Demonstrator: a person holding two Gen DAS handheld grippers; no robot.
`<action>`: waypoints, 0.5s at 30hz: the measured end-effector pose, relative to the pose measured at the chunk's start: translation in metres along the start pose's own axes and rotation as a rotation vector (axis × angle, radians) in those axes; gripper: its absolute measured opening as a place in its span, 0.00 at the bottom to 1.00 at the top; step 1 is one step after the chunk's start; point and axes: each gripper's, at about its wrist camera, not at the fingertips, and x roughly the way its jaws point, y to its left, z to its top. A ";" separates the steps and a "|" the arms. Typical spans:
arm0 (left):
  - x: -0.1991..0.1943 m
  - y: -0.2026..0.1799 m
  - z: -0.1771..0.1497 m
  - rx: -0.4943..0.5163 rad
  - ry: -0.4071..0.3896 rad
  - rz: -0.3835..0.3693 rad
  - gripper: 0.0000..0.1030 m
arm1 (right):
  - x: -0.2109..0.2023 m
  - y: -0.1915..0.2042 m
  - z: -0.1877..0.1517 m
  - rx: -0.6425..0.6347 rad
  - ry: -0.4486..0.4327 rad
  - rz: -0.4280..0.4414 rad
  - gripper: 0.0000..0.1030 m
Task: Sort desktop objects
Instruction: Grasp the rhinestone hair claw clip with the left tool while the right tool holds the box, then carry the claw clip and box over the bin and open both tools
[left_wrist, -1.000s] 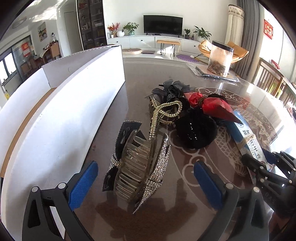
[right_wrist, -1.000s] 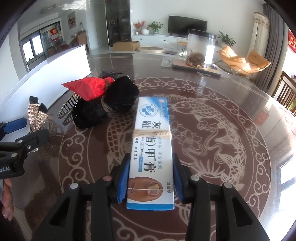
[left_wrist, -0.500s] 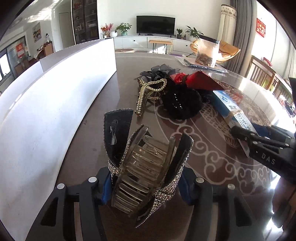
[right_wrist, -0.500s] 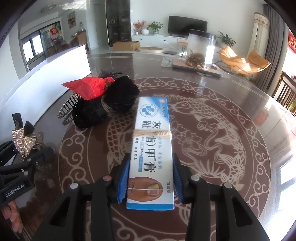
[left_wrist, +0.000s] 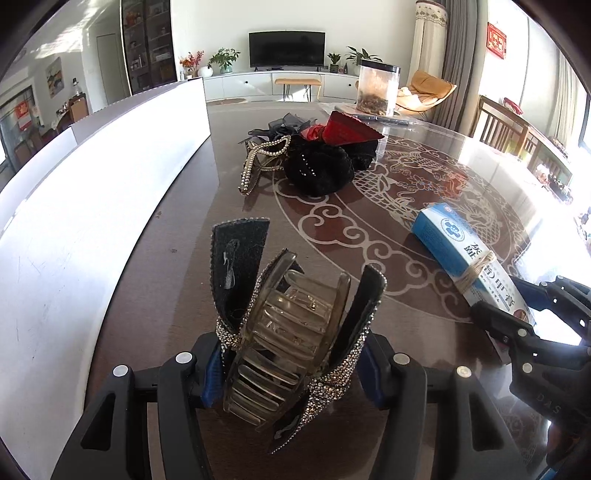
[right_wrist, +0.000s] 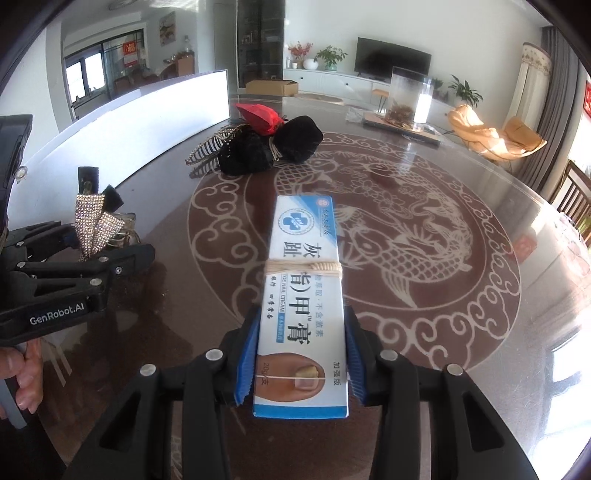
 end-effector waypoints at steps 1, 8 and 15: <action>0.000 -0.001 -0.001 0.004 0.000 0.018 0.63 | 0.001 -0.002 0.000 0.013 0.003 -0.010 0.54; 0.001 0.006 -0.004 -0.015 0.017 0.019 0.79 | 0.007 -0.005 0.002 0.020 0.029 0.010 0.81; 0.005 0.006 -0.005 -0.020 0.042 0.017 0.96 | 0.012 -0.010 0.002 0.042 0.052 0.013 0.96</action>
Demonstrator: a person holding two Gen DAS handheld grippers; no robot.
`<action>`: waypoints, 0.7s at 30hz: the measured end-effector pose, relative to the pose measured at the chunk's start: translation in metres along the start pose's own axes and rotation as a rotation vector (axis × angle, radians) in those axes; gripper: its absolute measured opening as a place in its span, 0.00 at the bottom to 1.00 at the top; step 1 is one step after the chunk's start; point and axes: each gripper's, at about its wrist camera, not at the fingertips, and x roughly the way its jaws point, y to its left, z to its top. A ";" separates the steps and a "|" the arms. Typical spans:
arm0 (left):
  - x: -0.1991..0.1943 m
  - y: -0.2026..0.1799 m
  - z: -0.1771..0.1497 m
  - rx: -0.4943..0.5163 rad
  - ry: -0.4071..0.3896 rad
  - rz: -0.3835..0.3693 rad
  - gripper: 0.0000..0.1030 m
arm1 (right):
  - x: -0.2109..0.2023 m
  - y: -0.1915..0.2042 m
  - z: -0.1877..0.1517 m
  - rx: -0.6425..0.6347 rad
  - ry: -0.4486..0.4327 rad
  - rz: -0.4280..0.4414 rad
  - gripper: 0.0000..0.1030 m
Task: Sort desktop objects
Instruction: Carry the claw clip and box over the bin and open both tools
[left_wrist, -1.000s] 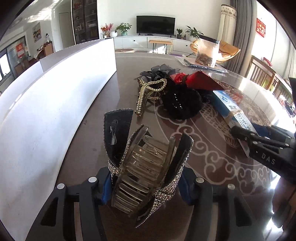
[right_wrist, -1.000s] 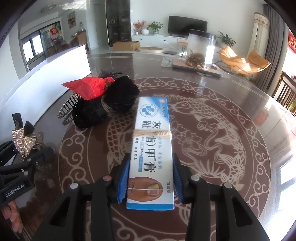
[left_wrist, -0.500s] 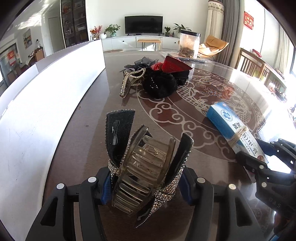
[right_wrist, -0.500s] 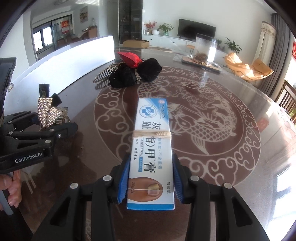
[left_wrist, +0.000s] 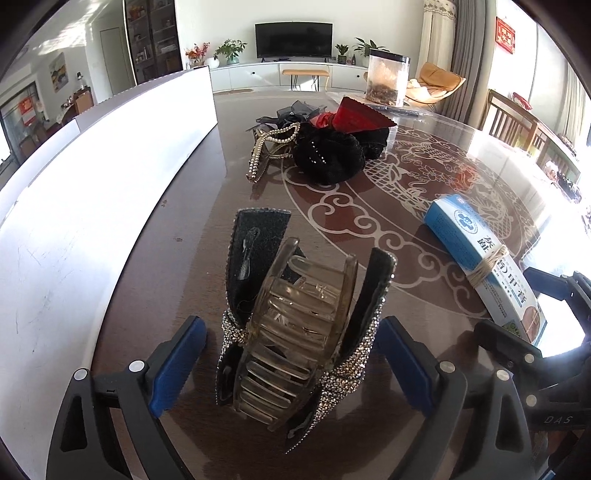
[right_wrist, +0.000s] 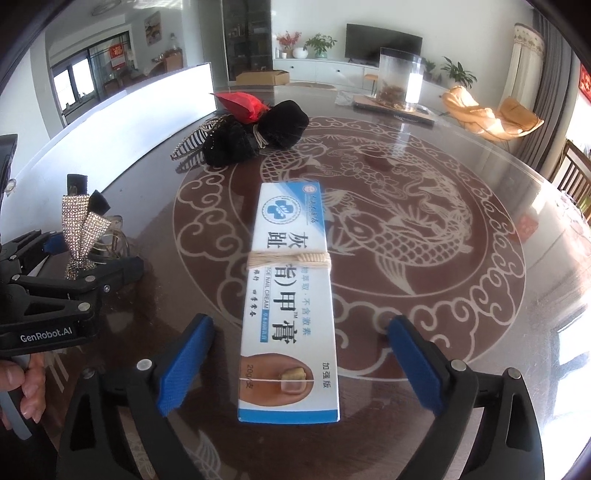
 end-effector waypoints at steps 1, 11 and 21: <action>0.000 0.000 0.000 -0.002 0.001 -0.002 0.96 | 0.000 0.001 0.000 -0.002 0.002 0.001 0.97; 0.000 0.001 0.000 0.002 0.005 -0.006 0.98 | 0.003 0.001 0.000 -0.003 0.005 0.015 1.00; 0.000 0.001 0.000 0.007 0.005 -0.031 0.99 | 0.024 0.005 0.040 -0.129 0.123 0.093 0.78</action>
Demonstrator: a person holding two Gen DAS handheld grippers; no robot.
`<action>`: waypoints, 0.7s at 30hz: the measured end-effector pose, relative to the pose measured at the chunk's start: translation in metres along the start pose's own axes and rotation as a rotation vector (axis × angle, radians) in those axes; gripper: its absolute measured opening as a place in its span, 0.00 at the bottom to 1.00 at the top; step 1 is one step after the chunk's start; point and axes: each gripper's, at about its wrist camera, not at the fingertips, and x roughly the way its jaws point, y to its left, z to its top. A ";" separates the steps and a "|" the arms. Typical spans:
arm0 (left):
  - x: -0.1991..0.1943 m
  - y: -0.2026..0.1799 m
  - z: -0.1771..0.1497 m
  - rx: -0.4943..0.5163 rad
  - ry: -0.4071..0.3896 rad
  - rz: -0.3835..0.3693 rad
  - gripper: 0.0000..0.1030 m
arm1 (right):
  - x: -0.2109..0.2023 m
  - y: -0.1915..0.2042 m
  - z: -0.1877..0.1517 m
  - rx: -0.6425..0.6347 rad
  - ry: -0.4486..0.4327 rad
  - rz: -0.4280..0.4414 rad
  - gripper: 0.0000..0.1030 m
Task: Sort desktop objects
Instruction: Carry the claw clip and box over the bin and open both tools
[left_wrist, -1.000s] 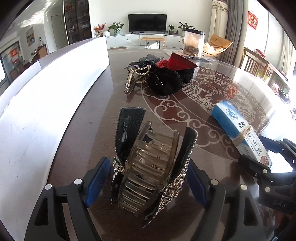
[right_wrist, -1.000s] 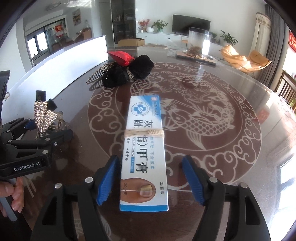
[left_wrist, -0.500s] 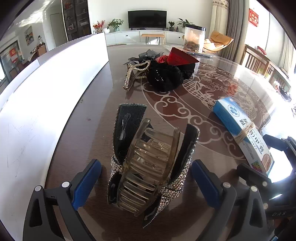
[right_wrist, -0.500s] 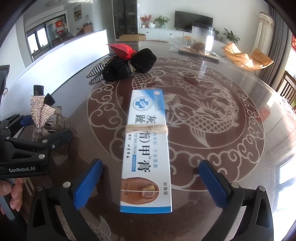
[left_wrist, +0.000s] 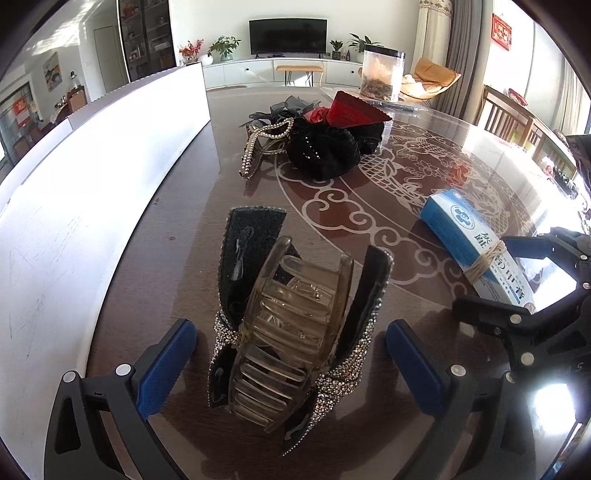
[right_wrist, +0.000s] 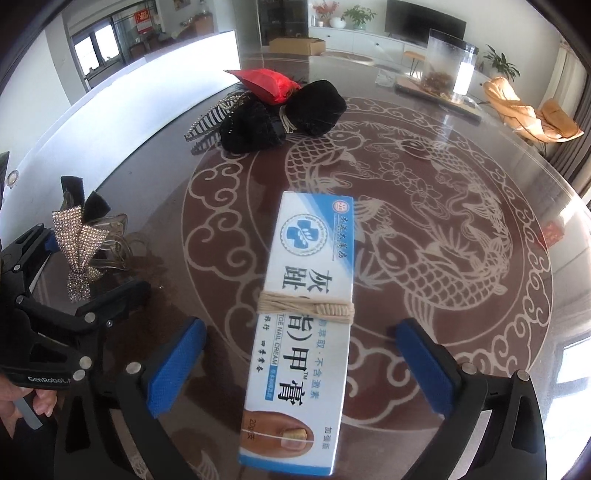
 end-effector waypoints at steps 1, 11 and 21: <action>-0.005 0.003 -0.001 -0.012 -0.036 -0.019 0.72 | -0.004 -0.001 0.003 -0.005 -0.009 -0.004 0.42; -0.042 0.030 -0.006 -0.167 -0.183 -0.151 0.50 | -0.068 -0.024 -0.021 0.110 -0.108 0.068 0.43; -0.123 0.022 -0.019 -0.177 -0.297 -0.136 0.50 | -0.096 0.012 0.032 0.029 -0.210 0.144 0.43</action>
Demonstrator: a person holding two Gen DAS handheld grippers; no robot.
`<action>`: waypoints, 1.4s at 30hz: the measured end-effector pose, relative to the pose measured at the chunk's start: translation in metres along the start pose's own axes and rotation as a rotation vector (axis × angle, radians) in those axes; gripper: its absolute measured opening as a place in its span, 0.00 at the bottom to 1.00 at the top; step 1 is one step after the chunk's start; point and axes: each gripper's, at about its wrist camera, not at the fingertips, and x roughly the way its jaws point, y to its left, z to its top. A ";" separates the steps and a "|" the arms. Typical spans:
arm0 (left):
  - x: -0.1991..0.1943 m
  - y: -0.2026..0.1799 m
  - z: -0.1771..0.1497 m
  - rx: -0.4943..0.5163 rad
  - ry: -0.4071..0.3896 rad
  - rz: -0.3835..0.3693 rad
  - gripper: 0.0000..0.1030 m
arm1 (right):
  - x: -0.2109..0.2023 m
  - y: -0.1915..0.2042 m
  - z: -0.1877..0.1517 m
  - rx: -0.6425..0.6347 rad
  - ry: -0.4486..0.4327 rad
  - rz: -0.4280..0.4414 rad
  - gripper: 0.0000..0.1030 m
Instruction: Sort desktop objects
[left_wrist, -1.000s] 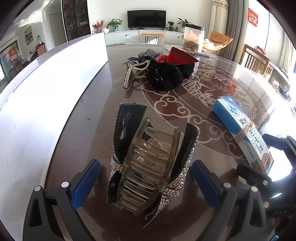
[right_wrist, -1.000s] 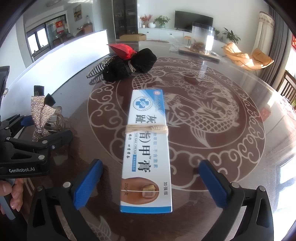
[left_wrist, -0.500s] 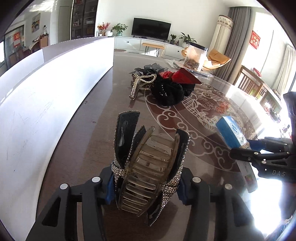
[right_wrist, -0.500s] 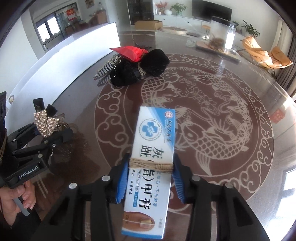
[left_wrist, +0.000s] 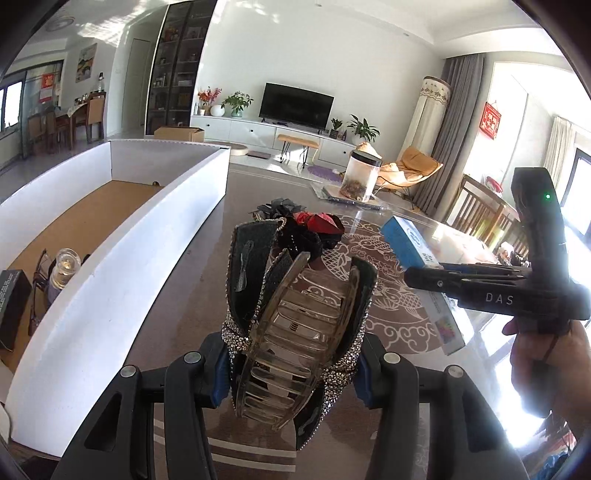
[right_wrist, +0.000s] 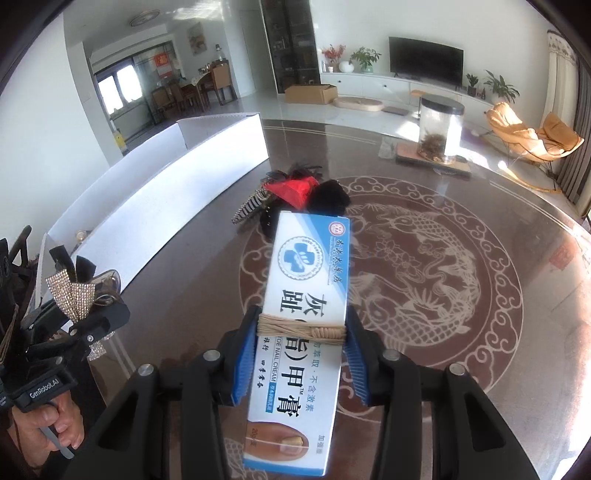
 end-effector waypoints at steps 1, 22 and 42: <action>-0.010 0.007 0.008 -0.013 -0.016 0.004 0.50 | 0.000 0.012 0.013 -0.019 -0.016 0.019 0.43; 0.011 0.261 0.055 -0.389 0.287 0.406 0.53 | 0.191 0.278 0.157 -0.325 0.091 0.259 0.69; -0.048 0.058 0.072 -0.096 -0.044 0.052 0.97 | 0.031 -0.026 -0.025 -0.035 -0.081 -0.089 0.98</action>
